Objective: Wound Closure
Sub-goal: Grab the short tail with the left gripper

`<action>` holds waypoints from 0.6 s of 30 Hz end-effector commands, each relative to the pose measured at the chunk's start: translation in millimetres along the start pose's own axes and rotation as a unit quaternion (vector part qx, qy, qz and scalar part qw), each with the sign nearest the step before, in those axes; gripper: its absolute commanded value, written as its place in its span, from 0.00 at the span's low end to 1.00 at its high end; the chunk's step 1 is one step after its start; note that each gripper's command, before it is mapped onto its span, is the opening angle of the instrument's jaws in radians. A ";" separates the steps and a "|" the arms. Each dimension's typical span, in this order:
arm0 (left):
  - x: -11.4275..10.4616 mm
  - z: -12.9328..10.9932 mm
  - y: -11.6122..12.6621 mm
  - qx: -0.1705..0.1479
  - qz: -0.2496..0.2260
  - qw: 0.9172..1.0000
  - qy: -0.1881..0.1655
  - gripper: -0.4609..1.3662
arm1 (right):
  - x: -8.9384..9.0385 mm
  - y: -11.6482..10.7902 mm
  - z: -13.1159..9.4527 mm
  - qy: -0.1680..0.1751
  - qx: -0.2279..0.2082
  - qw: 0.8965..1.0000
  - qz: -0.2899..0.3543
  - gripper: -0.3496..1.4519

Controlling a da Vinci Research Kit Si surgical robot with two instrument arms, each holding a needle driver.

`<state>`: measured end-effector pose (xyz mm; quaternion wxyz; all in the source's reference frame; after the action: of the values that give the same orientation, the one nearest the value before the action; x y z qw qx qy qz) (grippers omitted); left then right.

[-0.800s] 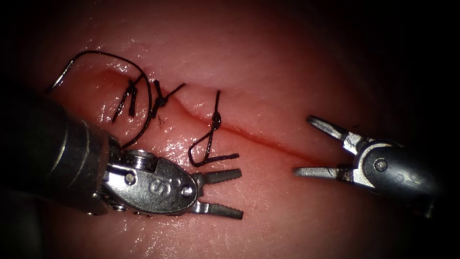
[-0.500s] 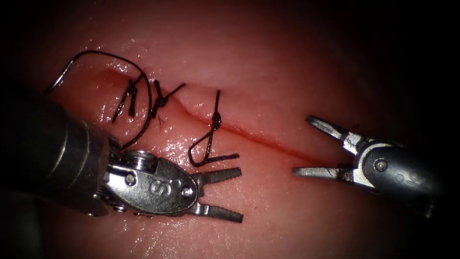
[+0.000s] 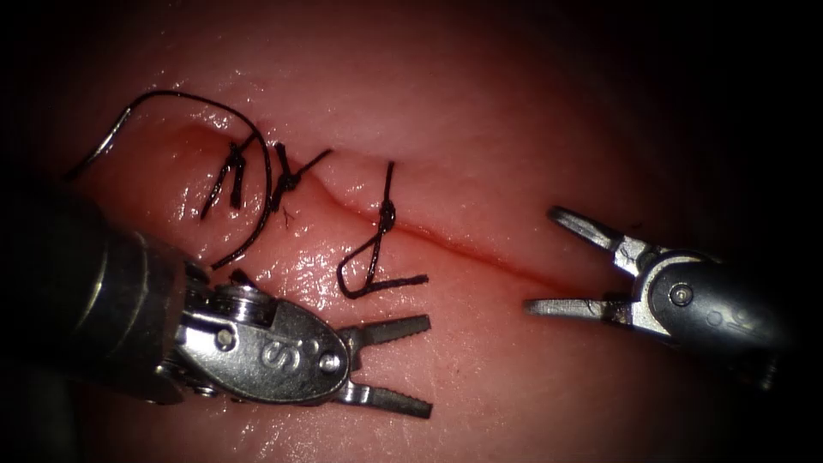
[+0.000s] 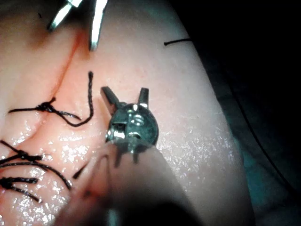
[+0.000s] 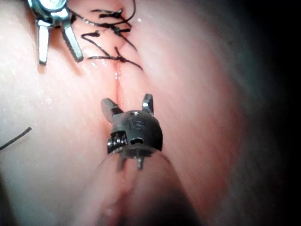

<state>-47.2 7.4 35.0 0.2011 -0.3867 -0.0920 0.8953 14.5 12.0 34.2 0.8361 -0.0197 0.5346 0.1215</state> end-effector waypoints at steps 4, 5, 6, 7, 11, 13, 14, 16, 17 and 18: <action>-0.1 -1.5 0.0 -0.009 0.004 1.000 -0.003 0.49 | 0.0 0.0 0.0 0.000 0.000 1.000 0.000 0.58; -0.2 -1.9 -0.1 -0.011 0.005 1.000 -0.003 0.49 | 0.0 0.0 0.0 0.000 0.000 1.000 0.000 0.58; -0.2 -2.3 -0.1 -0.013 0.002 1.000 -0.004 0.48 | 0.0 0.0 0.0 0.000 0.000 1.000 0.000 0.58; -0.2 -2.6 -0.2 -0.017 0.002 1.000 -0.004 0.48 | 0.0 0.0 0.0 0.000 0.000 1.000 0.000 0.58; -0.2 -4.3 -0.7 -0.020 -0.007 1.000 -0.004 0.47 | 0.0 0.0 0.0 0.000 0.000 1.000 0.000 0.58; -0.2 -4.9 -0.8 -0.022 -0.010 1.000 -0.004 0.47 | 0.0 0.0 0.0 0.000 0.000 1.000 0.000 0.58; -0.3 -5.3 -0.9 -0.022 -0.013 1.000 -0.004 0.46 | 0.0 0.0 0.0 0.000 0.000 1.000 0.000 0.58; -0.2 -5.6 -0.9 -0.024 -0.013 1.000 -0.004 0.47 | 0.0 0.0 0.0 0.000 0.000 1.000 0.000 0.58; -0.1 -5.7 -0.9 -0.024 -0.014 1.000 -0.004 0.49 | 0.0 0.0 0.0 0.000 0.000 1.000 0.000 0.58; 0.0 -5.8 -1.0 -0.025 -0.017 1.000 -0.004 0.49 | 0.0 0.0 0.0 0.000 0.000 1.000 0.000 0.58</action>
<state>-42.6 8.6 31.2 0.2080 -0.3845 -0.1178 0.8916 14.5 12.0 34.2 0.8361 -0.0196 0.5346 0.1216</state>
